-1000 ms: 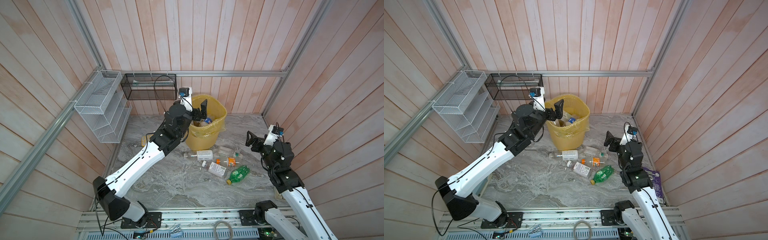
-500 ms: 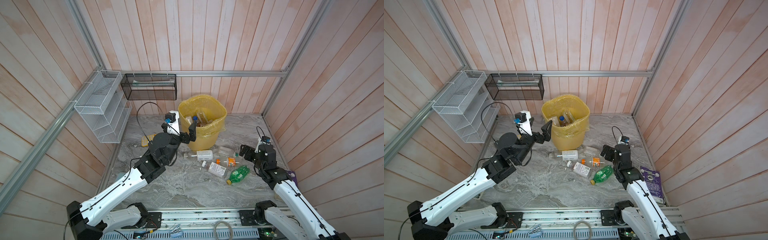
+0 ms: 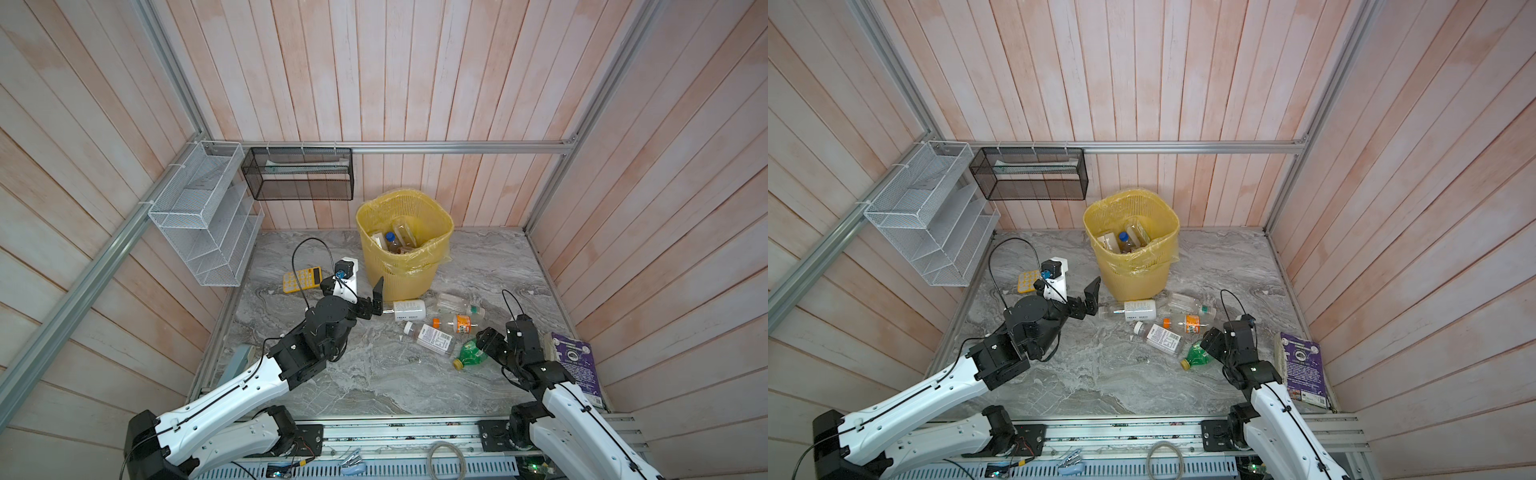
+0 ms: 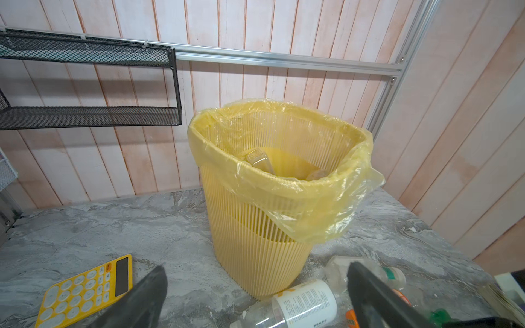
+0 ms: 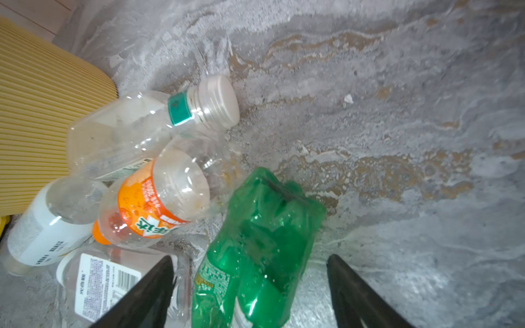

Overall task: Throw the plastic bottles in the bin
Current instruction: Pick up the plastic bottle from the middle-right of the table, then throw the plastic bottle into the trash bin.

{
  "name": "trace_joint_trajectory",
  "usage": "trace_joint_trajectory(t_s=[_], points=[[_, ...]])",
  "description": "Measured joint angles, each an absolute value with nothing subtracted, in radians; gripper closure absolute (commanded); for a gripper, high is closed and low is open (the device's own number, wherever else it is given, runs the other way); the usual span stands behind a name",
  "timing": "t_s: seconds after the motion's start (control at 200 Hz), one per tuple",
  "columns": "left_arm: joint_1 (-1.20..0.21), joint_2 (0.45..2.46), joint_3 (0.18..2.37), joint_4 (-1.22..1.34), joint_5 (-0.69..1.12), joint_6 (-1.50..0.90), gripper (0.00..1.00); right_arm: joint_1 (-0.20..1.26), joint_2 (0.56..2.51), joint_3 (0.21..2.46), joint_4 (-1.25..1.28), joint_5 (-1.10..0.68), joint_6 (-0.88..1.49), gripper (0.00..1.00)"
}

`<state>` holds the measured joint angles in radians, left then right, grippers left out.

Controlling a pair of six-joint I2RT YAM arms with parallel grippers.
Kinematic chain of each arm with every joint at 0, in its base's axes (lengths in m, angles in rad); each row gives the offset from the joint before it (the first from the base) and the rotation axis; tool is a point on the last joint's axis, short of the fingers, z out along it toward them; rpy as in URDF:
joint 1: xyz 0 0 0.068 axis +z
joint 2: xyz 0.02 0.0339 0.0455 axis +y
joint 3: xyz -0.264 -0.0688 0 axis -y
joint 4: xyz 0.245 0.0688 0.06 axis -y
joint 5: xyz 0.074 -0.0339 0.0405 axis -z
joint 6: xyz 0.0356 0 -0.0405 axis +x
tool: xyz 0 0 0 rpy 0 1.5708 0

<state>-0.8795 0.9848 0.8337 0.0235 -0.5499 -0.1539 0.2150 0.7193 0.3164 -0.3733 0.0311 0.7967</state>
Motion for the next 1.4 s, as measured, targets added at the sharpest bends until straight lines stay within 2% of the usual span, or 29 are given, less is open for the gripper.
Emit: trace_joint_trajectory(t_s=[0.2,0.45,0.61,0.775,0.925,1.085,1.25,1.3,1.32,1.4], points=[[-0.875,0.969,0.828,0.023,-0.559,-0.162,0.00,0.215,0.813,0.296,-0.287,-0.007,0.820,0.25],[-0.869,0.915,0.807,0.022,-0.580,-0.184,0.00,0.214,0.920,0.276,-0.151,-0.035,0.824,0.48],[-0.850,0.894,0.805,0.014,-0.585,-0.207,0.00,0.214,0.876,0.271,-0.141,-0.035,0.834,0.58],[-0.838,0.892,0.805,0.001,-0.585,-0.230,0.00,0.214,0.718,0.309,-0.269,0.001,0.827,0.63],[-0.824,0.892,0.805,-0.014,-0.586,-0.249,0.00,0.214,0.583,0.478,-0.384,0.070,0.794,0.63],[-0.808,0.884,0.805,-0.032,-0.605,-0.260,0.00,0.214,0.555,0.762,-0.420,0.146,0.712,0.63],[-0.796,0.865,0.804,-0.059,-0.620,-0.282,0.00,0.214,0.628,1.071,-0.316,0.180,0.597,0.63],[-0.796,0.858,0.800,-0.068,-0.623,-0.292,0.00,0.214,0.669,1.148,-0.262,0.159,0.571,0.63],[-0.796,0.856,0.799,-0.074,-0.624,-0.298,0.00,0.214,0.687,1.171,-0.240,0.149,0.566,0.68],[-0.796,0.855,0.797,-0.090,-0.626,-0.315,0.00,0.212,0.791,1.256,-0.138,0.067,0.558,0.70]])
